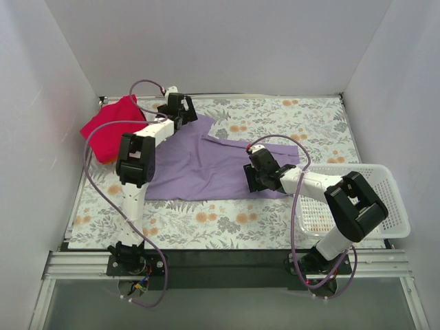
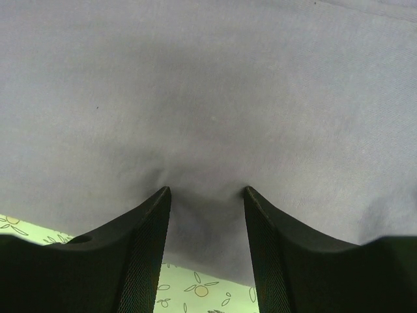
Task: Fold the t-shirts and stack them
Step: Fold the tshirt
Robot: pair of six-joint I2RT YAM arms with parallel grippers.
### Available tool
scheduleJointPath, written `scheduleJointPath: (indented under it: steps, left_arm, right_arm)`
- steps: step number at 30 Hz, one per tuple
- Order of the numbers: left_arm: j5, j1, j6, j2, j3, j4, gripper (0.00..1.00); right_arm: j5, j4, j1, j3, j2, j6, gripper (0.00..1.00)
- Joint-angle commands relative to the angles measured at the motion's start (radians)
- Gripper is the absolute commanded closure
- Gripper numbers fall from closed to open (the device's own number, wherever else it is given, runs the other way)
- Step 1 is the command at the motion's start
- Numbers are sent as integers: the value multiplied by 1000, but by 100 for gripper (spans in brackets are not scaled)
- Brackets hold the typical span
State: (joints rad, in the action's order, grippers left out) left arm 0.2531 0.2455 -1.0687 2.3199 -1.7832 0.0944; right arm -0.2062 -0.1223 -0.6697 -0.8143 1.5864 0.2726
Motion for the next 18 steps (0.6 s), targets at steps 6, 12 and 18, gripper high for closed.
scheduleJointPath:
  steps: [6,12,18]
  left_arm:
    - [9,11,41,45,-149,59,12]
    - [21,12,67,85,-173,73,14]
    - [5,18,99,130,-214,82,26]
  right_arm:
    - [34,35,-45,-23,15,-1,56]
    - [28,38,-67,-16,1,4,56]
    - [28,44,-79,-11,-20,11,56]
